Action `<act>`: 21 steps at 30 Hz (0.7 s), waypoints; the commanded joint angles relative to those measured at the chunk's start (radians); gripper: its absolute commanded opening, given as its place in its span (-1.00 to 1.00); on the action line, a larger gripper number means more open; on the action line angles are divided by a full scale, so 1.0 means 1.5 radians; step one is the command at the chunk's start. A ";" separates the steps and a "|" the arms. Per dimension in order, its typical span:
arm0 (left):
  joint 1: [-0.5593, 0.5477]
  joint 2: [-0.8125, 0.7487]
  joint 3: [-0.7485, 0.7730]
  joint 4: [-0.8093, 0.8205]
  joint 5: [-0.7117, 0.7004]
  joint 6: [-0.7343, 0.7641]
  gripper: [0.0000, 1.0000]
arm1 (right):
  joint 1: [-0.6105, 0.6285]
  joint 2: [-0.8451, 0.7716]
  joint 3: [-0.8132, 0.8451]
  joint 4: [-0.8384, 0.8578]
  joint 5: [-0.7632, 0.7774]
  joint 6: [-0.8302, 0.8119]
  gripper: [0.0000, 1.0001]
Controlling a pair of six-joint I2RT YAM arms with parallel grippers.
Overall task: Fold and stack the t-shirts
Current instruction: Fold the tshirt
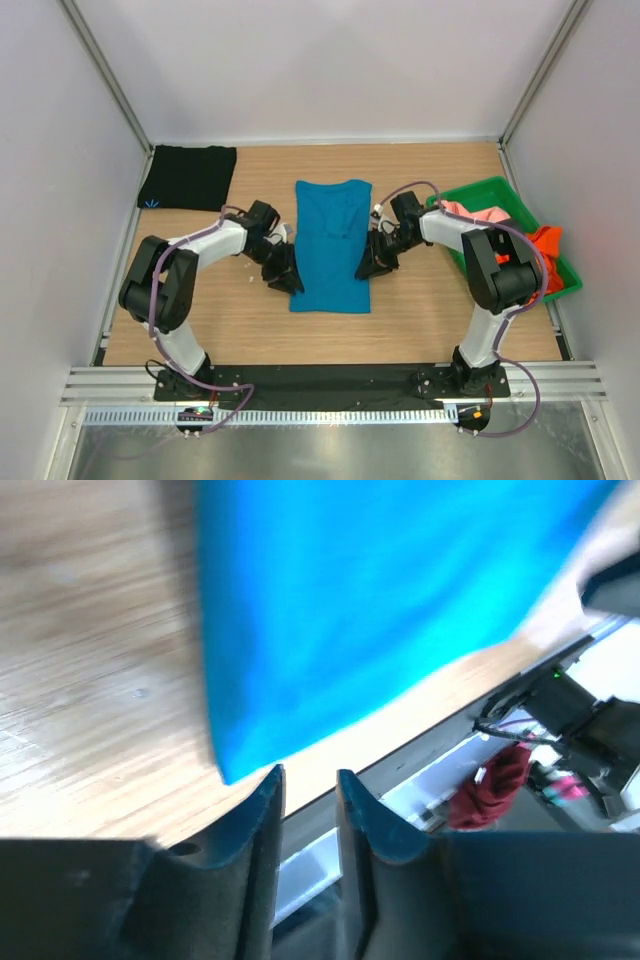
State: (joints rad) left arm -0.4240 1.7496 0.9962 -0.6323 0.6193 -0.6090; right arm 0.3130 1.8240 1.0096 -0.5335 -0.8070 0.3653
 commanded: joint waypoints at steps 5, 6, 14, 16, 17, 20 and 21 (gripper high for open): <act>0.016 -0.064 0.119 -0.088 -0.033 0.083 -0.09 | -0.004 -0.043 0.092 -0.080 0.156 0.026 -0.13; 0.024 -0.065 0.116 -0.092 -0.033 0.088 -0.05 | -0.005 -0.049 0.090 -0.090 0.172 0.023 -0.11; 0.030 -0.074 0.013 -0.054 -0.036 0.070 0.15 | 0.041 -0.152 -0.041 -0.080 0.199 0.056 0.12; 0.030 -0.083 -0.018 -0.042 -0.038 0.063 0.15 | 0.056 -0.182 -0.090 -0.061 0.204 0.092 0.12; 0.029 -0.086 -0.028 -0.038 -0.044 0.058 0.15 | 0.065 -0.190 -0.106 -0.031 0.205 0.107 0.12; 0.029 -0.097 -0.060 -0.028 -0.063 0.027 0.16 | 0.091 -0.210 -0.160 0.025 0.217 0.171 0.11; 0.030 -0.098 -0.075 -0.024 -0.071 0.016 0.16 | 0.098 -0.212 -0.168 0.033 0.227 0.186 0.11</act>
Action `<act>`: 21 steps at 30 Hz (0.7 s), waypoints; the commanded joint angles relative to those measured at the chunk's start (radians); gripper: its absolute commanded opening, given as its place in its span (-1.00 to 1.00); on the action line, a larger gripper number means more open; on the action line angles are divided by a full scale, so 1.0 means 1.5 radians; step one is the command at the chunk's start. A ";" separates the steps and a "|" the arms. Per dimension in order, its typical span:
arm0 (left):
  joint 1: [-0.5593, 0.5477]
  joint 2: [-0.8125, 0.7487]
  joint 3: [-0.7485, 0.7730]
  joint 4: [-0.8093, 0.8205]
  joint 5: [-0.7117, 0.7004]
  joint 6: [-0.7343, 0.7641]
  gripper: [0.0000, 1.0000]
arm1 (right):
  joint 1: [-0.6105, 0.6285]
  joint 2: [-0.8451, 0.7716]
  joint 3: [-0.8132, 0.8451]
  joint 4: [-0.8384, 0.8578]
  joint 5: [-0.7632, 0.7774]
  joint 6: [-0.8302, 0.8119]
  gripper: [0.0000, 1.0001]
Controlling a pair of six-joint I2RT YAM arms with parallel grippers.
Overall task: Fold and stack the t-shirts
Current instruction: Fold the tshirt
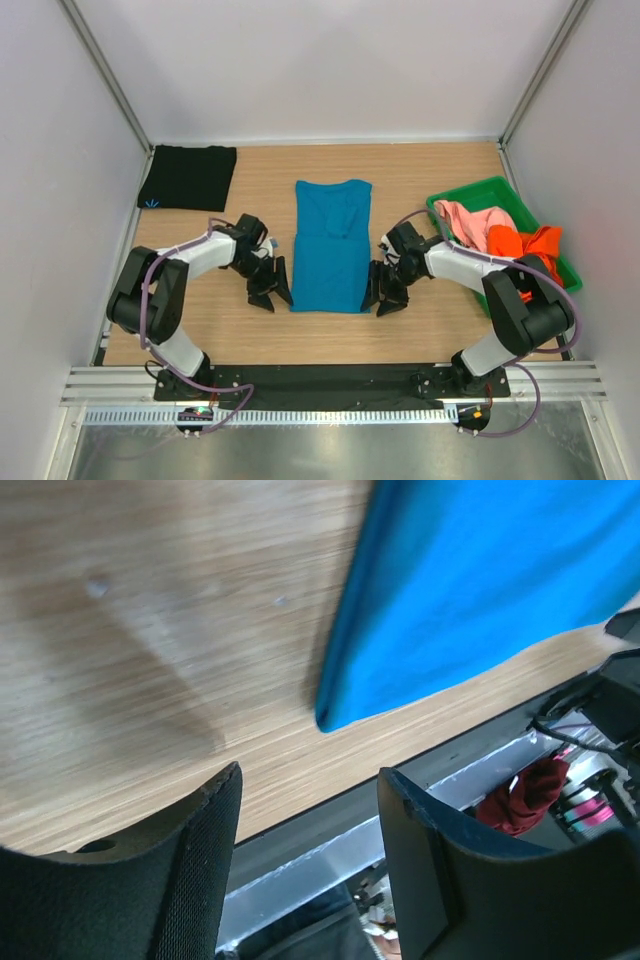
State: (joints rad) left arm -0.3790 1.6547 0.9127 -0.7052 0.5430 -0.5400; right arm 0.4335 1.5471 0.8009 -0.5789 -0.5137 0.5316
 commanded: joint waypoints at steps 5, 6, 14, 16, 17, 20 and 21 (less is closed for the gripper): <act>-0.001 -0.032 -0.054 0.054 -0.028 -0.101 0.18 | 0.048 -0.038 -0.063 0.097 0.091 0.143 0.04; 0.000 -0.032 -0.063 0.057 -0.028 -0.109 0.18 | 0.057 -0.040 -0.068 0.099 0.109 0.152 0.03; -0.001 0.012 -0.081 0.112 0.006 -0.174 0.17 | 0.063 -0.088 -0.115 0.130 0.176 0.247 0.02; 0.000 0.015 -0.081 0.123 0.003 -0.184 0.17 | 0.062 -0.091 -0.125 0.141 0.184 0.269 0.02; -0.001 0.015 -0.082 0.126 0.000 -0.193 0.16 | 0.063 -0.092 -0.128 0.145 0.189 0.276 0.02; 0.000 0.022 -0.082 0.126 -0.006 -0.206 0.15 | 0.062 -0.080 -0.136 0.174 0.181 0.289 0.02; 0.000 0.023 -0.084 0.129 -0.008 -0.213 0.15 | 0.062 -0.074 -0.137 0.180 0.174 0.291 0.02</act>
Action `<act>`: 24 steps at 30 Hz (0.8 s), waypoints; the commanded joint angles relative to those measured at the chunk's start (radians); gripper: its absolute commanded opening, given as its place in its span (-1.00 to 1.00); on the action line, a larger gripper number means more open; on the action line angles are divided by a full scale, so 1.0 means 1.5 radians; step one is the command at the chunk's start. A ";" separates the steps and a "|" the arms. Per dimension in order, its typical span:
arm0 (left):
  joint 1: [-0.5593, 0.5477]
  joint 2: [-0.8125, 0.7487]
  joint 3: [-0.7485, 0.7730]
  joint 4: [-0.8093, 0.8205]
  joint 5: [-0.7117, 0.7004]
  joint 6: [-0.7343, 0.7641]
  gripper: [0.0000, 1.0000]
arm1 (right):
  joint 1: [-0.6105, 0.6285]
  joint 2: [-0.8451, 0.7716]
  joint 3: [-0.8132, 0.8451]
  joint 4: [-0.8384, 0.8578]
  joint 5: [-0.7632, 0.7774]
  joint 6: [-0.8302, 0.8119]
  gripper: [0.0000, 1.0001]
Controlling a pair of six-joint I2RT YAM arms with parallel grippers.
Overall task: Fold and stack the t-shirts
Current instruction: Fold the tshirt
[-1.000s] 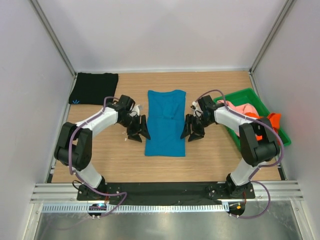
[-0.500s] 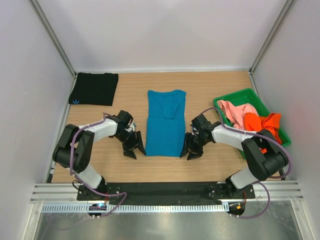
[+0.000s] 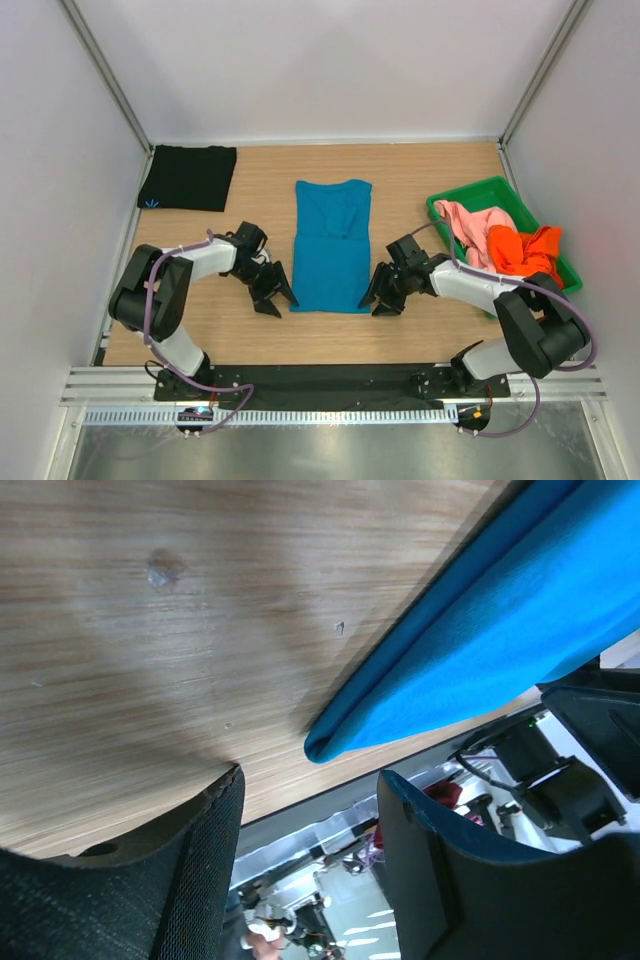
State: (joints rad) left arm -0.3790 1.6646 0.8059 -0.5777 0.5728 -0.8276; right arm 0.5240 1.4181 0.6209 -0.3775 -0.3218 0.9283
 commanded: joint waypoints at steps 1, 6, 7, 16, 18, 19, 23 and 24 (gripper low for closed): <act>-0.001 0.021 -0.015 0.047 -0.026 -0.024 0.15 | 0.001 0.018 -0.015 0.049 0.043 0.028 0.01; 0.000 0.027 -0.025 0.047 -0.036 -0.038 0.10 | 0.002 0.029 -0.015 0.050 0.044 0.030 -0.01; -0.001 0.026 -0.027 0.047 -0.039 -0.044 0.10 | 0.001 0.027 -0.014 0.044 0.047 0.033 -0.01; 0.000 0.052 -0.024 0.067 -0.048 -0.065 -0.10 | 0.001 0.031 -0.017 0.030 0.060 0.034 -0.04; -0.001 0.056 -0.023 0.071 -0.049 -0.067 -0.16 | 0.002 0.026 -0.020 0.028 0.063 0.033 -0.04; 0.000 0.057 -0.023 0.073 -0.053 -0.067 -0.17 | 0.002 0.024 -0.021 0.025 0.065 0.032 -0.04; 0.000 0.065 -0.021 0.086 -0.054 -0.073 -0.31 | 0.002 0.031 -0.026 0.026 0.063 0.026 -0.03; -0.001 0.067 -0.019 0.086 -0.055 -0.073 -0.34 | 0.002 0.032 -0.027 0.027 0.063 0.026 -0.04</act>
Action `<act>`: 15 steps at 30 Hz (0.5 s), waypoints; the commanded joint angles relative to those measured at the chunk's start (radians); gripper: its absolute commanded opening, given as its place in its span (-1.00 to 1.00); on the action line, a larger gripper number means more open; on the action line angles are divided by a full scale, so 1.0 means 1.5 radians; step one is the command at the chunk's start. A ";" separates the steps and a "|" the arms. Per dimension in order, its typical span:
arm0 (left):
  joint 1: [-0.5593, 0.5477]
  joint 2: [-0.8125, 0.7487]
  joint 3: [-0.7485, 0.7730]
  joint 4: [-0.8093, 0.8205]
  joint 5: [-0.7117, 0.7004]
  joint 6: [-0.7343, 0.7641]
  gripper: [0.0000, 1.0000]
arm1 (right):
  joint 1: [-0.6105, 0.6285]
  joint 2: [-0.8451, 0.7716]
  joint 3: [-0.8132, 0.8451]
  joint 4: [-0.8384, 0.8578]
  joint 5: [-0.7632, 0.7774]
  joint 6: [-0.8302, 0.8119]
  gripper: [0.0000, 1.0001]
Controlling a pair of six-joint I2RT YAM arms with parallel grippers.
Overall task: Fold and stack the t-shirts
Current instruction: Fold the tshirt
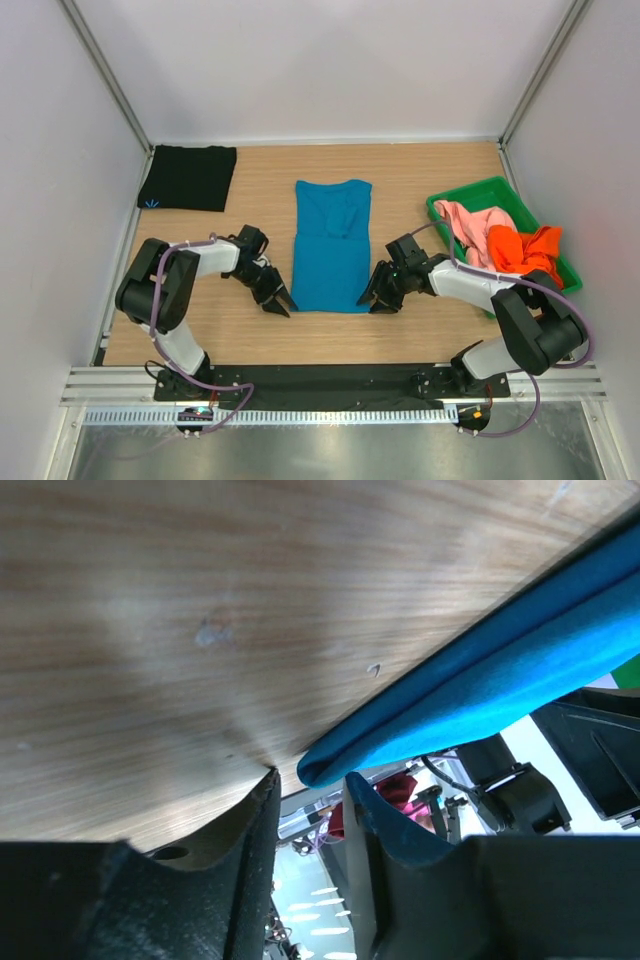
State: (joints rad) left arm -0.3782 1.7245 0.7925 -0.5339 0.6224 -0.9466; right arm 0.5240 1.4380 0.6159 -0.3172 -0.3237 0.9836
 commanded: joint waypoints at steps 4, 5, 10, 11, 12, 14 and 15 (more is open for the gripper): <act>0.000 0.034 -0.004 0.055 -0.103 0.006 -0.36 | 0.000 0.020 -0.025 -0.013 0.063 -0.015 -0.03; 0.000 0.034 -0.001 0.054 -0.104 0.007 -0.35 | 0.001 0.020 -0.024 -0.015 0.064 -0.016 -0.02; -0.001 0.007 0.007 0.034 -0.139 0.011 -0.18 | 0.002 0.009 -0.016 -0.037 0.070 -0.028 -0.02; 0.000 0.007 0.010 0.033 -0.139 0.013 -0.16 | 0.001 0.006 -0.017 -0.038 0.071 -0.028 -0.02; 0.000 0.011 0.013 0.033 -0.139 0.015 -0.14 | 0.001 0.000 -0.019 -0.040 0.074 -0.027 -0.02; 0.000 0.025 0.021 0.033 -0.133 0.018 -0.14 | 0.000 0.002 -0.022 -0.039 0.075 -0.028 -0.02; 0.000 0.028 0.023 0.033 -0.133 0.020 -0.15 | 0.002 0.009 -0.022 -0.038 0.075 -0.030 -0.01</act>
State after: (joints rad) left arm -0.3840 1.7294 0.8165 -0.5350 0.6090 -0.9611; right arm 0.5240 1.4334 0.6140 -0.3153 -0.3180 0.9771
